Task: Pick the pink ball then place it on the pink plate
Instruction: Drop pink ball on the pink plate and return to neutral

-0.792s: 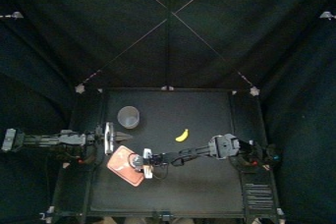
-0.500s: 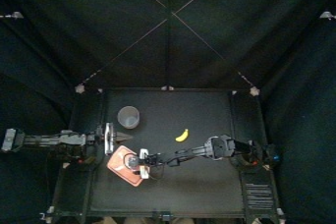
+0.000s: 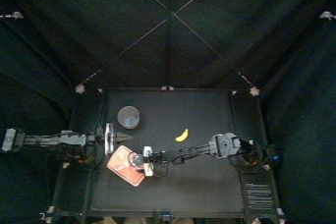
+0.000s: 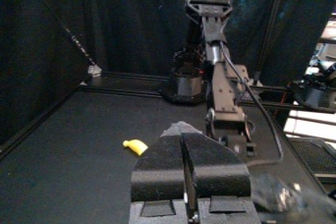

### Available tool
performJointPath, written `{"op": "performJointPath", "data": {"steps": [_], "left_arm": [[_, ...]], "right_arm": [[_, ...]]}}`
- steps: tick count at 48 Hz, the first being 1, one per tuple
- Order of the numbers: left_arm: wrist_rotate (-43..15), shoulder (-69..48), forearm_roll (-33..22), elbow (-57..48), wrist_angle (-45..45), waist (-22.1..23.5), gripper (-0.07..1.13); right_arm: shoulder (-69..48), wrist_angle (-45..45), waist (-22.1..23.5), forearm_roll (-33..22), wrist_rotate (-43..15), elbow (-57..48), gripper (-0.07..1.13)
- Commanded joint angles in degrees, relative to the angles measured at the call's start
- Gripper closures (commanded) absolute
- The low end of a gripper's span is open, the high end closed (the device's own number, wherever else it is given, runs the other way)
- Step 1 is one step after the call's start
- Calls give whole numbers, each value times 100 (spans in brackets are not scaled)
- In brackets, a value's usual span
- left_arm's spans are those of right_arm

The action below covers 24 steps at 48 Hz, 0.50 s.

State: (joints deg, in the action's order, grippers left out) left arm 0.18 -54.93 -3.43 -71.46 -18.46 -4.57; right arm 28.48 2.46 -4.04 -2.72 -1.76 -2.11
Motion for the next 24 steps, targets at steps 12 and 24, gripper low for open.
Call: {"op": "performJointPath", "data": {"steps": [12, 24], "left_arm": [[0, 18, -97, 0, -53, 0, 99], [-9, 18, -97, -141, -62, 9, 99]], "right_arm": [[-1872, -1767, 26, 114, 9, -2180, 6], [-2909, -2997, 220, 237, 0, -3612, 6]]}}
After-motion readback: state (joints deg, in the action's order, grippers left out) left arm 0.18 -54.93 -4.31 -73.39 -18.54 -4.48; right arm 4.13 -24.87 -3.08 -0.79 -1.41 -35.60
